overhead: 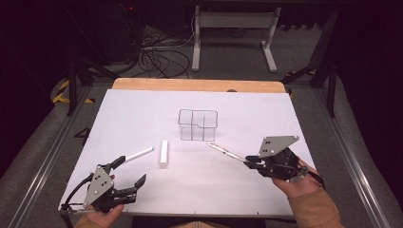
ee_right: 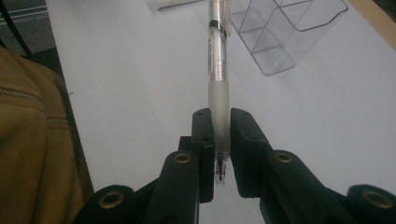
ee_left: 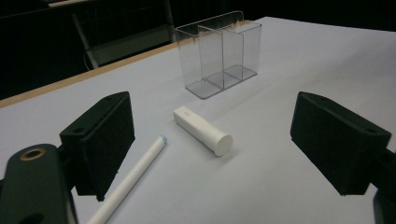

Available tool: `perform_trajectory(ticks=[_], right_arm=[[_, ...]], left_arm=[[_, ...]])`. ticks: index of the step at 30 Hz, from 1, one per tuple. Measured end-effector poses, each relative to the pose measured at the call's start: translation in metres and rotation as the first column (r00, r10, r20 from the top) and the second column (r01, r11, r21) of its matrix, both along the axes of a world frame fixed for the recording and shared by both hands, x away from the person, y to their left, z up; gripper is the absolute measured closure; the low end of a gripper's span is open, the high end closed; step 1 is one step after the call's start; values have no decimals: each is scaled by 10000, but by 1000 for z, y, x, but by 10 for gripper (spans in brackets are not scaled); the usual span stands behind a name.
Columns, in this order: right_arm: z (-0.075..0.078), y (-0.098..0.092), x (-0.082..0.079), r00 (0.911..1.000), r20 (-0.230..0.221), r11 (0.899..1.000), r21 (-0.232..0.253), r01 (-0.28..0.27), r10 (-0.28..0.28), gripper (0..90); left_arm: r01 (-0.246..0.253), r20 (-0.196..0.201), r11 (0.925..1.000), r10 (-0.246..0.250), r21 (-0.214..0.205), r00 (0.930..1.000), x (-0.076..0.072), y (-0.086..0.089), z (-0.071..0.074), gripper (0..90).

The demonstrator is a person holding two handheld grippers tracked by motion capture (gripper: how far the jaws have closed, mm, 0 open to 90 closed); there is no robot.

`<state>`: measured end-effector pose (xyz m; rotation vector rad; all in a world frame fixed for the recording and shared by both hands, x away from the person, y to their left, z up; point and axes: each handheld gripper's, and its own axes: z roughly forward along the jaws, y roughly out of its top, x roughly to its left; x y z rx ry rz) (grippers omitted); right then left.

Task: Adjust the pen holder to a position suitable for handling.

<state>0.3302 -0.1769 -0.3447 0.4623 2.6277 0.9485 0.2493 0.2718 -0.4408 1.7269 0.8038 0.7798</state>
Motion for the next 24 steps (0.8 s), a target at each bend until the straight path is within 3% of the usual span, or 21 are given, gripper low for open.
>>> perform_trajectory(ticks=[24], right_arm=[[43,28,40,9991,-300,9984,-488,278,-292,809]], left_arm=[[0,19,10000,-1,26,10000,-1,1,0,145]])
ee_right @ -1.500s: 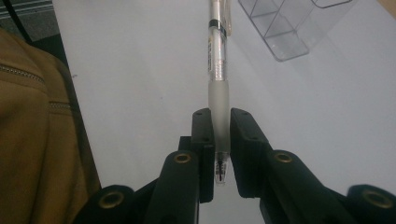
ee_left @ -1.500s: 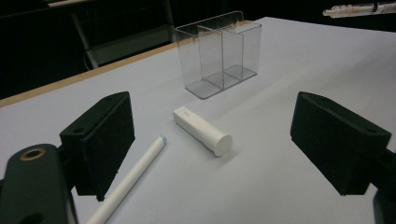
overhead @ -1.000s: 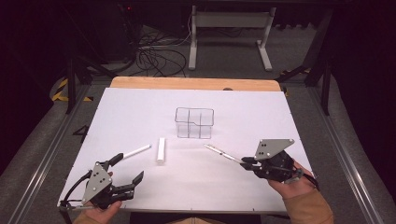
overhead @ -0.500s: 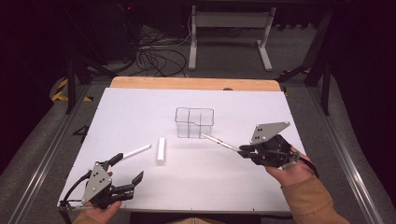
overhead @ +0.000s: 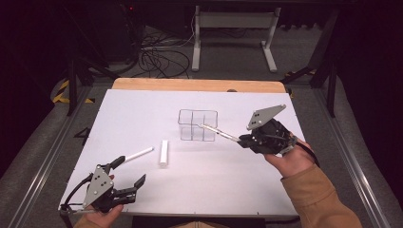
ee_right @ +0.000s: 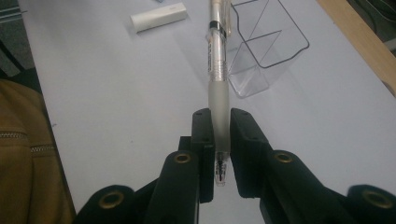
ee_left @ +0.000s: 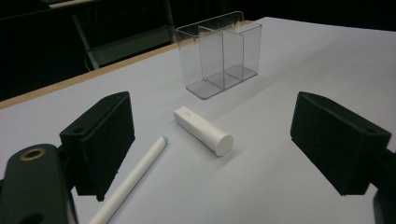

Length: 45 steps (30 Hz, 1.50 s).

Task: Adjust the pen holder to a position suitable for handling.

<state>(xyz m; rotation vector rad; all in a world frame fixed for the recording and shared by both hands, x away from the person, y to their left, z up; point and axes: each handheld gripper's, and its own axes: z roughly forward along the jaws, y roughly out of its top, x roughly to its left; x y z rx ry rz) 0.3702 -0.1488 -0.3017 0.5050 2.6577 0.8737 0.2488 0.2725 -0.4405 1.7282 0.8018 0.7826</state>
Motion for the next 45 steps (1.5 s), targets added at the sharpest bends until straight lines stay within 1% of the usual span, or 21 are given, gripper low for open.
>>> perform_trajectory(ticks=[2,5,6,10,11,13,14,17,20,30,33,41,45], right_arm=[[4,3,4,10000,9,9999,-148,-62,62,810],[9,7,8,10000,-33,9998,-206,23,-24,809],[10,9,9,9999,-55,9998,-172,141,-142,809],[16,15,15,9998,-120,9994,-313,165,-169,809],[16,17,17,9997,-190,9995,-284,146,-151,809],[18,21,20,9994,-238,9991,-364,231,-240,809],[19,22,22,9995,-287,9989,-448,142,-155,809],[21,28,27,9990,-389,9984,-528,208,-228,809],[24,33,33,9985,-467,9983,-517,271,-295,809],[27,51,48,9964,-665,9961,-738,473,-523,809],[28,55,51,9960,-713,9962,-716,489,-540,809],[28,59,58,9947,-797,9943,-895,574,-646,809],[28,60,61,9926,-968,9942,-854,654,-736,808]], left_arm=[[-1,-1,10000,1,1,10000,0,0,0,145],[1,0,10000,-1,8,10000,0,0,0,145],[3,0,10000,-3,8,10000,0,0,0,145],[7,18,10000,-8,21,10000,0,0,0,145],[6,19,10000,-6,18,10000,0,0,0,145],[6,7,10000,-6,7,10000,0,1,0,145],[14,3,10000,-14,0,10000,0,1,0,145],[15,6,10000,-15,10,10000,0,1,0,145],[20,6,10000,-20,5,10000,0,1,0,145],[24,-6,10000,-24,-29,10000,0,1,0,145],[23,10,10000,-23,-24,10000,0,2,0,145],[25,28,10000,-25,-33,10000,0,1,0,145],[50,8,10000,-50,13,10000,0,1,0,145]])
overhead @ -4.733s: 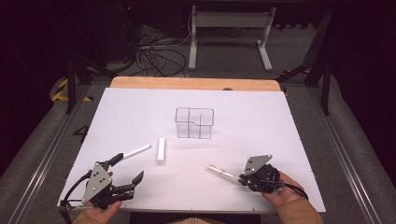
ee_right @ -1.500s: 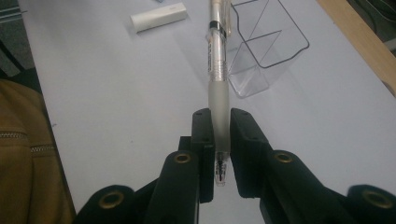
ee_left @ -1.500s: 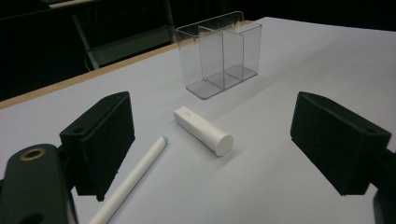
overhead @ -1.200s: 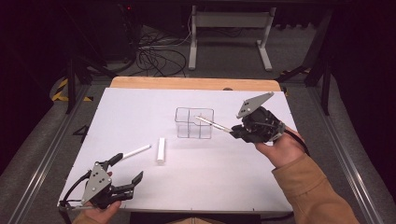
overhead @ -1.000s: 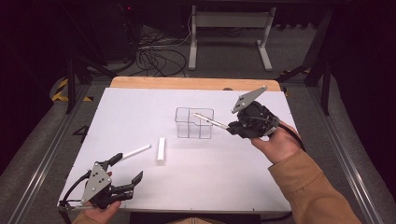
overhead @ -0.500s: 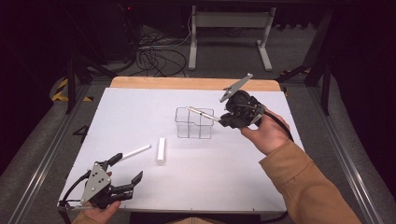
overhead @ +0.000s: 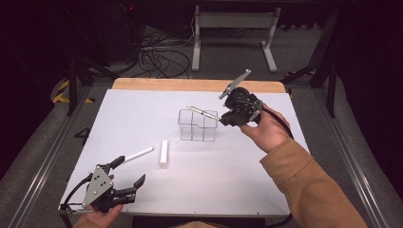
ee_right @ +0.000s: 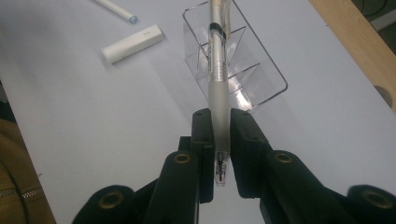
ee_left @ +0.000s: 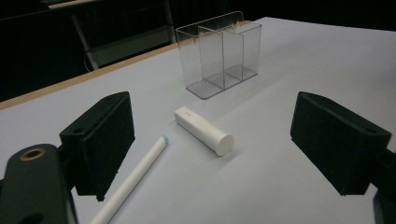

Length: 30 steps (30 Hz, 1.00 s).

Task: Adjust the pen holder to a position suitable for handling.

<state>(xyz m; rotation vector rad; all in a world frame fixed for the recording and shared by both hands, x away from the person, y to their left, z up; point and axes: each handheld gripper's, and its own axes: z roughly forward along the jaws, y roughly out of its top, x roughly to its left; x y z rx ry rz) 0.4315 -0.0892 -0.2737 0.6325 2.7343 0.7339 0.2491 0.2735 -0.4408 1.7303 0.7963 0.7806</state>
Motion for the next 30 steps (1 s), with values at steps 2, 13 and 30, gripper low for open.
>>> perform_trajectory(ticks=[2,13,30], right_arm=[[0,1,1,9999,-124,9999,-7,117,-117,808],[2,16,15,9973,-588,9982,-418,426,-450,808],[-4,42,29,9924,-1067,9898,-1352,459,-606,808]], left_arm=[[-7,-6,10000,7,18,10000,0,0,0,145],[-24,44,10000,24,-26,10000,-1,1,0,145],[-107,48,9999,107,-10,9999,-4,3,0,144]])
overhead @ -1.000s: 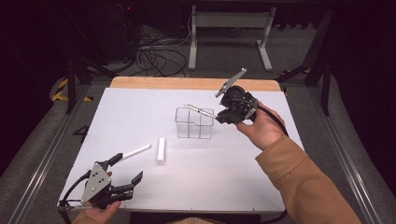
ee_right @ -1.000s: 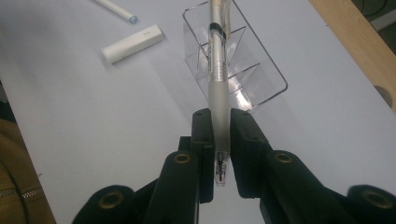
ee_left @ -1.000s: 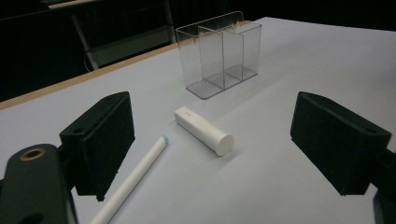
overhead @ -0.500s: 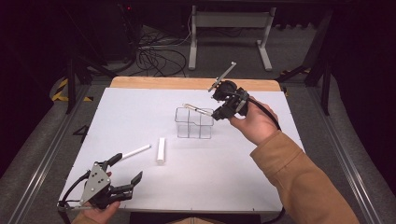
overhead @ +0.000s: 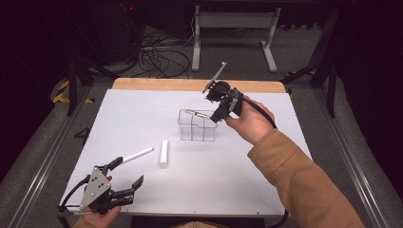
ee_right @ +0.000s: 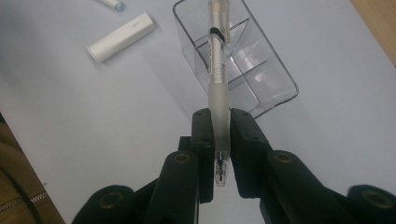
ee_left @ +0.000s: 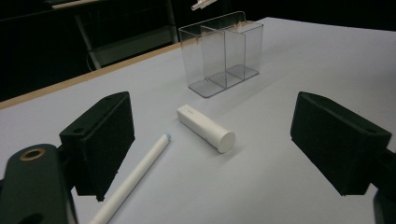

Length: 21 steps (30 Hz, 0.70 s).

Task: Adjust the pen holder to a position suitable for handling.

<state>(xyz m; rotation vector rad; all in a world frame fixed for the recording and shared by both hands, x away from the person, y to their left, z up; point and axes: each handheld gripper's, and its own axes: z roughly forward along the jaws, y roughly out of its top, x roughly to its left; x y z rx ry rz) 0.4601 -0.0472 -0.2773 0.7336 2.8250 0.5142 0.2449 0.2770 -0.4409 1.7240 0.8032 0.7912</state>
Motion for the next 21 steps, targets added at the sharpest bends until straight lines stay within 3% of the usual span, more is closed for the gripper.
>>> perform_trajectory(ticks=[21], right_arm=[[-8,28,11,9990,-311,9935,-1098,292,-328,807]], left_arm=[[-43,28,10000,43,2,10000,-1,3,1,144]])
